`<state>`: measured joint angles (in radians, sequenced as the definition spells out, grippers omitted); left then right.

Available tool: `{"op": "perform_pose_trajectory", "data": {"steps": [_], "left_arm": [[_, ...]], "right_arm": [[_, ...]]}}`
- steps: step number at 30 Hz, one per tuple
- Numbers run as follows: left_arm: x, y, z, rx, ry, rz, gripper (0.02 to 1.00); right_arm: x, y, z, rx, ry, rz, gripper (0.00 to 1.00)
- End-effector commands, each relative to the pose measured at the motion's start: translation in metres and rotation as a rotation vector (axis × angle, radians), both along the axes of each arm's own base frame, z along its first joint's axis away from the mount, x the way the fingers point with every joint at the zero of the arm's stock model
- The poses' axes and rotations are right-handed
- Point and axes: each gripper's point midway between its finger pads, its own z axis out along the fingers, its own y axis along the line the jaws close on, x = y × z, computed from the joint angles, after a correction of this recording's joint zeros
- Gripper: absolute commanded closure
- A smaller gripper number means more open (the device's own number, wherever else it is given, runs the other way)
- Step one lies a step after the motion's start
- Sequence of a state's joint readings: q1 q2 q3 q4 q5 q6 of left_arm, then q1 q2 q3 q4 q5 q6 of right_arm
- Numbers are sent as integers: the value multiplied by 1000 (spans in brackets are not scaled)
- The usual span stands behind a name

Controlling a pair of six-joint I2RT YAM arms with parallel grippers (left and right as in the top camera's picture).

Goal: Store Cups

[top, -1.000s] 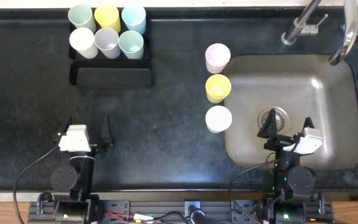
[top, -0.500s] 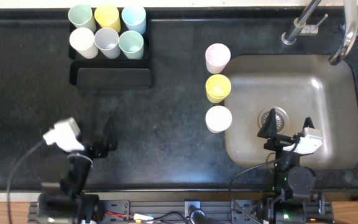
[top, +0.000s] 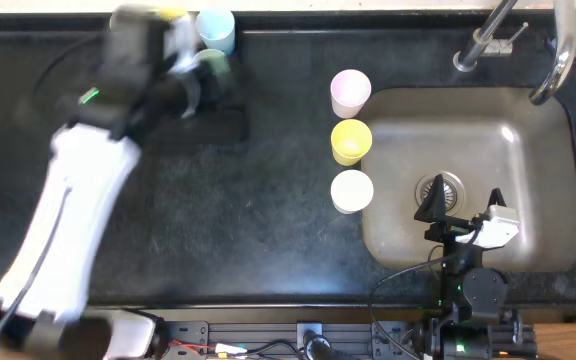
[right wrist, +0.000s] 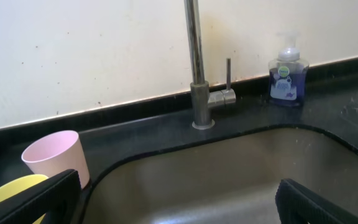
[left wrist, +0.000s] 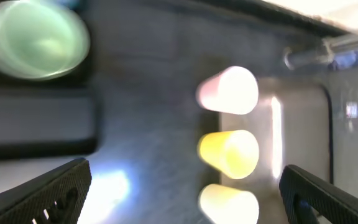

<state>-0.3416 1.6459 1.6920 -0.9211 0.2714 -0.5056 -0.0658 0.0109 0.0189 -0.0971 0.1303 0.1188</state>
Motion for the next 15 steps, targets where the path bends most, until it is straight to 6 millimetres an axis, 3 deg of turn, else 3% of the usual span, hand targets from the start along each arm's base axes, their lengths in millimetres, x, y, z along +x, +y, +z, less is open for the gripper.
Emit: {"op": "perform_pose_trajectory", "data": {"steps": [1,4,8,11,15], "left_arm": [[14,-69,-2,22,-11,-31,18],[21,-110,-25,32,22,-36,18],[33,-141,-54,71,40,-32,18],[45,-154,-64,110,24,-19,18],[59,-156,-70,160,22,10,18]], "right_arm": [[0,0,2,-4,-11,2,3],[0,0,2,-4,-11,2,3],[0,0,2,-4,-11,2,3],[0,0,2,-4,-11,2,5],[0,0,2,-4,-11,2,3]]}}
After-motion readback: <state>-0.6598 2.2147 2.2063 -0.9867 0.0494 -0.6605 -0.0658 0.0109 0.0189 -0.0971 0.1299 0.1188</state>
